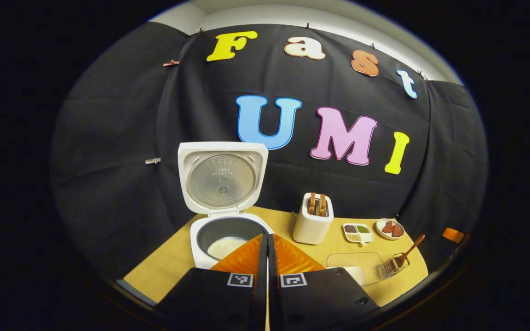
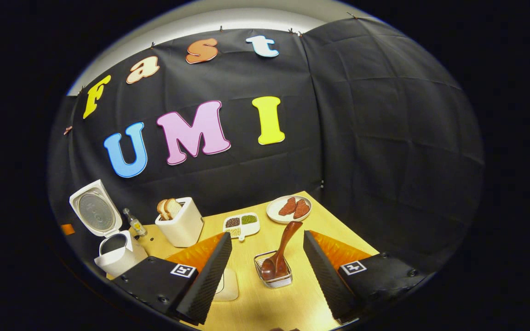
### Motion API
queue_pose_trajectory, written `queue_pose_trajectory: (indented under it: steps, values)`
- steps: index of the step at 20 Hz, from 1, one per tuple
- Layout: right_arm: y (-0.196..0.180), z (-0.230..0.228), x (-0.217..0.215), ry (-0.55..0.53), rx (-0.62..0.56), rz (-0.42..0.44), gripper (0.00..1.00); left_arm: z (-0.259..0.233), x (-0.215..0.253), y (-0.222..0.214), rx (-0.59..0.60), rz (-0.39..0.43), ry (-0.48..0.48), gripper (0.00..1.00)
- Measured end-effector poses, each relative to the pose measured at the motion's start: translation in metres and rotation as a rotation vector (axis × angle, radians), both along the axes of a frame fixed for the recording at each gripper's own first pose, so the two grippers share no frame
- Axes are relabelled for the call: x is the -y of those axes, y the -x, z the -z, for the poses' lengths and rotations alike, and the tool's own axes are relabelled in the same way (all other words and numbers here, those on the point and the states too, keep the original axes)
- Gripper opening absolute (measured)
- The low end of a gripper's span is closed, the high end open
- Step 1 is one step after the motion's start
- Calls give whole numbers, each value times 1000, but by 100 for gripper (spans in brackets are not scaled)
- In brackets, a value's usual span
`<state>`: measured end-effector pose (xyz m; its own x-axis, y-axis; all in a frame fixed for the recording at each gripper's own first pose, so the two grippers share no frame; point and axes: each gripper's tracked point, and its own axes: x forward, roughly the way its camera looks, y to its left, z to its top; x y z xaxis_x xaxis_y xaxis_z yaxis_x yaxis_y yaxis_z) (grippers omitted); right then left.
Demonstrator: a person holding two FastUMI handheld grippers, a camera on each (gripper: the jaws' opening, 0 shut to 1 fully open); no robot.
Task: Close the left gripper, press the button to open the rice cooker; take a wooden spoon from the chopstick holder with the right hand, scoop a spoonful of rice and pour it into the rice cooker, then put the wooden spoon back into the chopstick holder.
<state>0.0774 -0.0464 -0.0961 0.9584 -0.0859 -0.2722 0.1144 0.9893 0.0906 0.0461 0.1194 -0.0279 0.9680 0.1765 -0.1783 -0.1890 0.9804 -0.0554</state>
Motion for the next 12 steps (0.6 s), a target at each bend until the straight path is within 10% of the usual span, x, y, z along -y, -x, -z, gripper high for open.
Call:
queue_pose_trajectory:
  steps: [7, 9, 12]
  values:
    - [-44, 51, 12, -12, -122, -50, 98, 16, 39, 13, -21, -25, 15, 13]
    - [-57, 67, 20, -13, -150, -53, 98, 14, 42, 13, -21, -45, -1, 27]
    - [-75, 93, 33, -14, -190, -43, 98, 20, 48, 13, -41, -92, -28, 74]
